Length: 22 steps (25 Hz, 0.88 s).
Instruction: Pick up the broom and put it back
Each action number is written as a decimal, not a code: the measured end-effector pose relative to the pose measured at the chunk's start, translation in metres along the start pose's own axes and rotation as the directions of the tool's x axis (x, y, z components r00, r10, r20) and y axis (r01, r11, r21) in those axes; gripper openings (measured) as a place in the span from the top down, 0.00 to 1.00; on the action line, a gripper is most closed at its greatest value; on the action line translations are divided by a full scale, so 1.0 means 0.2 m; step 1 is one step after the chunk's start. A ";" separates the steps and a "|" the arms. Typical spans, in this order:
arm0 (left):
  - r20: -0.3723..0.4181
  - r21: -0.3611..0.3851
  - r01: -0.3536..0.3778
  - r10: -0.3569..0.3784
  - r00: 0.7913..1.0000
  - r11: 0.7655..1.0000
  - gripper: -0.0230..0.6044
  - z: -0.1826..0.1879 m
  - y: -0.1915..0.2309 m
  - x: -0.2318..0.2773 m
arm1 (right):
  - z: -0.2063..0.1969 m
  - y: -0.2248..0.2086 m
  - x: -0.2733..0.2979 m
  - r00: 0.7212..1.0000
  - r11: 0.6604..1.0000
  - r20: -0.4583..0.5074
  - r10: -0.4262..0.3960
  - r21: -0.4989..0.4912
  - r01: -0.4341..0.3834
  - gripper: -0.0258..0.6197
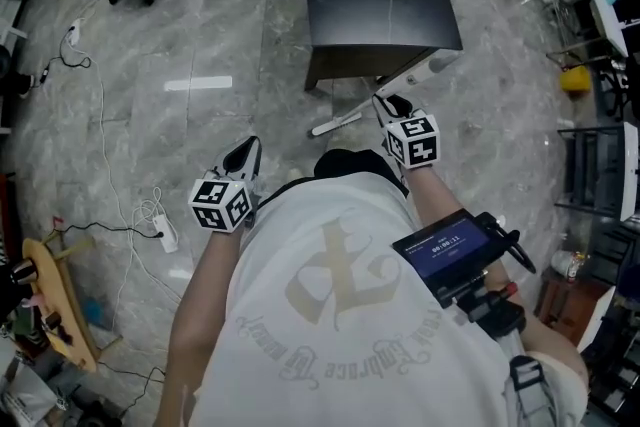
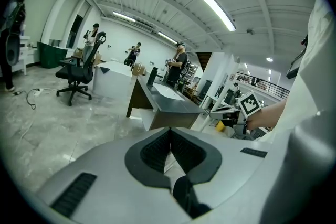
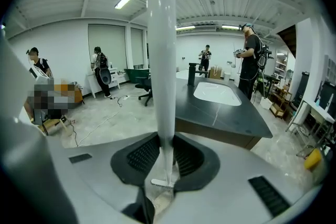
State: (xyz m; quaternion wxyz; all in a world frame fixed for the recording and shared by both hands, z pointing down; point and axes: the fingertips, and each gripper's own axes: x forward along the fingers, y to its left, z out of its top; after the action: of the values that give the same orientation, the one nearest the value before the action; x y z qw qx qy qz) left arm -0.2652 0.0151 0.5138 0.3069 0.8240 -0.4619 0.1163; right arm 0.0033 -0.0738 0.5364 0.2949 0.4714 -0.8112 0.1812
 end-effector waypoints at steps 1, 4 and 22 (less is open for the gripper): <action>-0.003 -0.007 -0.011 0.011 1.000 1.000 0.94 0.00 0.03 0.02 | -0.02 -0.01 0.05 1.000 1.000 -0.014 0.004 0.003 -0.004 0.82; -0.002 -0.022 -0.037 0.037 0.999 0.999 0.94 -0.01 0.05 -0.02 | -0.07 0.01 0.09 0.999 1.000 -0.046 0.012 0.005 -0.011 0.82; -0.058 -0.012 -0.090 0.090 0.994 0.996 0.94 0.10 0.03 0.02 | -0.44 -0.11 0.27 0.972 0.998 -0.233 0.012 0.069 0.004 0.82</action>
State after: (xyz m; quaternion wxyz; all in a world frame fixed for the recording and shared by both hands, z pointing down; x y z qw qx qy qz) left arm -0.2704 -0.0022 0.5035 0.3207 0.7963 -0.4903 0.1504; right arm 0.0297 -0.0704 0.6387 0.3711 0.4552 -0.7651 0.2638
